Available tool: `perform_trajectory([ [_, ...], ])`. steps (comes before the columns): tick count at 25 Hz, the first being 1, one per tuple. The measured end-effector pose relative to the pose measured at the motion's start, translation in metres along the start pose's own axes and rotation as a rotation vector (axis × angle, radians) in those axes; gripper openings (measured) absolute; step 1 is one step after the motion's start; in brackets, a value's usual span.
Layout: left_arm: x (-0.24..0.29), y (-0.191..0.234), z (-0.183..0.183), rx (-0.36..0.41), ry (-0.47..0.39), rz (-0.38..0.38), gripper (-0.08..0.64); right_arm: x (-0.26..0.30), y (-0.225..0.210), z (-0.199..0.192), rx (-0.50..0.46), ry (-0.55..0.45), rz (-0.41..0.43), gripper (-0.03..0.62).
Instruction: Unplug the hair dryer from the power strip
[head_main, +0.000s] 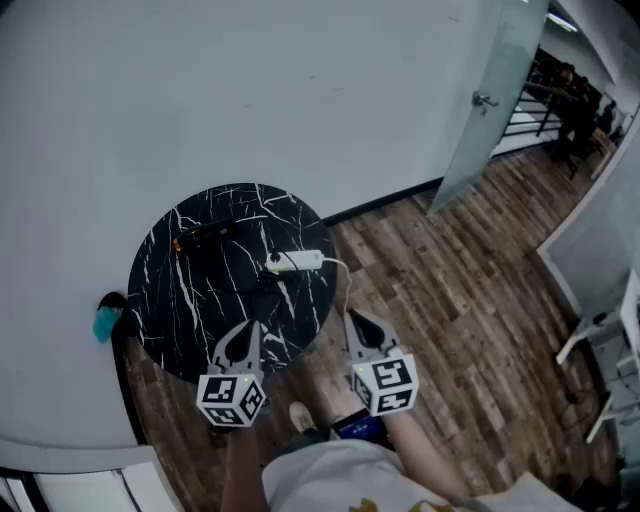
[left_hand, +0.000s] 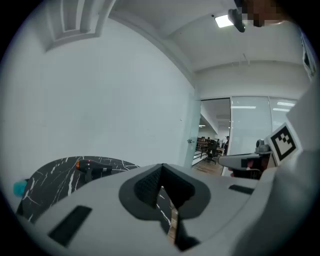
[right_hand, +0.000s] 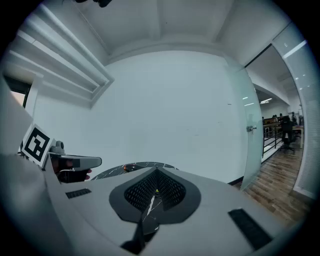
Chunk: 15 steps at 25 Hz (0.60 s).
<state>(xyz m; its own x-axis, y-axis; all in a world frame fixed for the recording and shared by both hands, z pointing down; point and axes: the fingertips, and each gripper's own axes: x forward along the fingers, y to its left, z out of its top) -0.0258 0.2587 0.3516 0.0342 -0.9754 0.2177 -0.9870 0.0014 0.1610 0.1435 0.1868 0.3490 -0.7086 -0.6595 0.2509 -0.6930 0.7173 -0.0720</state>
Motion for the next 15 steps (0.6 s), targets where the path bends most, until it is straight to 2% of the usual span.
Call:
perform_trajectory([
  [8, 0.0006, -0.0083, -0.0047, 0.02, 0.023, 0.021, 0.0, -0.0062, -0.0044, -0.0011, -0.009, -0.001, 0.013, -0.003],
  [12, -0.0002, -0.007, -0.0041, 0.057, 0.028, 0.066, 0.0, -0.009, -0.008, -0.0003, -0.012, -0.002, 0.015, -0.003],
  [15, 0.0011, -0.0105, -0.0064, 0.071, 0.043, 0.066, 0.0, -0.009, -0.0098, 0.0006, -0.009, -0.009, 0.026, -0.003],
])
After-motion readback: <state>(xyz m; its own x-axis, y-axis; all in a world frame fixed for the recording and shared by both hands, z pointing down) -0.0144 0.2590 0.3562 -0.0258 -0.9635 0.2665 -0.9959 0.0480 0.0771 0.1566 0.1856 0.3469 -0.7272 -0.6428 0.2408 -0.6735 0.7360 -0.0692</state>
